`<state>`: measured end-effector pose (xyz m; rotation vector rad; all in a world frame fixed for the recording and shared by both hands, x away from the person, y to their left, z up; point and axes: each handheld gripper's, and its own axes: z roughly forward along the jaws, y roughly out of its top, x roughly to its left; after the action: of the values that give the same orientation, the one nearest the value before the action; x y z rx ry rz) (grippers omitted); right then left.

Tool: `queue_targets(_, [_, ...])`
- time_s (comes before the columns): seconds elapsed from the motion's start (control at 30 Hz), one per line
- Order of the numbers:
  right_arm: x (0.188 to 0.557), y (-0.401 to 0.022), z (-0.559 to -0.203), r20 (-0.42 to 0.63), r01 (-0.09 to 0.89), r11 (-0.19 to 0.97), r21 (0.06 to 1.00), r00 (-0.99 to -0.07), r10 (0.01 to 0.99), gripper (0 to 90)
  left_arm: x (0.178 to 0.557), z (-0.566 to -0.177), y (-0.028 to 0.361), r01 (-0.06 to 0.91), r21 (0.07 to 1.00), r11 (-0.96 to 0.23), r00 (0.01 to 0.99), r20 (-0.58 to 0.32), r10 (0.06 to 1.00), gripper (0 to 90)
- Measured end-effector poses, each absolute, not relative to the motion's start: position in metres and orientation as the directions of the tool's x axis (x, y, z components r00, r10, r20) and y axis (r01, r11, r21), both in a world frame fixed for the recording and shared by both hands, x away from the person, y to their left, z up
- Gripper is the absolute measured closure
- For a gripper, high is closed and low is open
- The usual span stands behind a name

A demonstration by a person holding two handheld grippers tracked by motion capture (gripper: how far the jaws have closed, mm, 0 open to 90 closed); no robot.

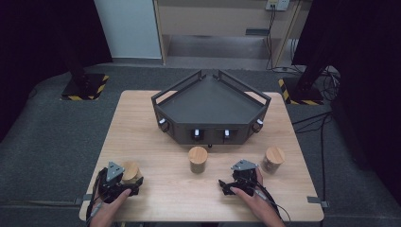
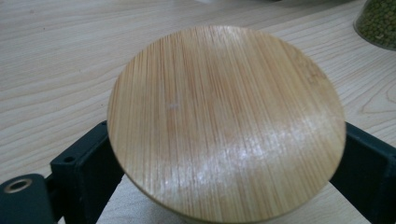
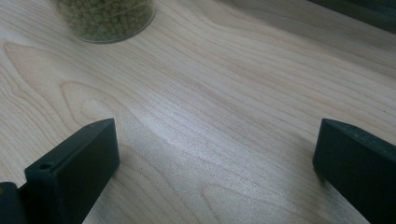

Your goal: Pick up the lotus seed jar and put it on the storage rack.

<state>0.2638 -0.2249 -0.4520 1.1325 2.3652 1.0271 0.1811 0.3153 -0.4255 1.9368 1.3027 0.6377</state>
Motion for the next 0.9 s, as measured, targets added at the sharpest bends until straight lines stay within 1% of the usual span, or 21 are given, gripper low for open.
queue_targets(0.23, [0.264,-0.225,-0.452,0.017,0.541,0.426,0.725,-0.633,0.774,0.5,0.181,-0.433,0.316,0.585,0.777,-0.233,0.358,0.010,0.934,9.1])
queue_targets(0.33, [0.264,-0.225,-0.452,0.018,0.541,0.426,0.725,-0.632,0.774,0.5,0.181,-0.436,0.316,0.584,0.778,-0.230,0.358,0.007,0.934,12.4])
queue_targets(0.53, [0.264,-0.225,-0.452,0.017,0.541,0.426,0.725,-0.633,0.774,0.5,0.180,-0.441,0.316,0.575,0.790,-0.213,0.347,0.001,0.938,16.0])
queue_targets(0.67, [0.264,-0.225,-0.452,0.017,0.541,0.426,0.725,-0.633,0.774,0.5,0.179,-0.442,0.315,0.569,0.795,-0.210,0.346,0.000,0.938,23.5])
queue_targets(0.9, [0.264,-0.225,-0.452,0.018,0.542,0.425,0.725,-0.632,0.775,0.6,0.176,-0.439,0.312,0.564,0.798,-0.211,0.337,0.011,0.941,24.1])
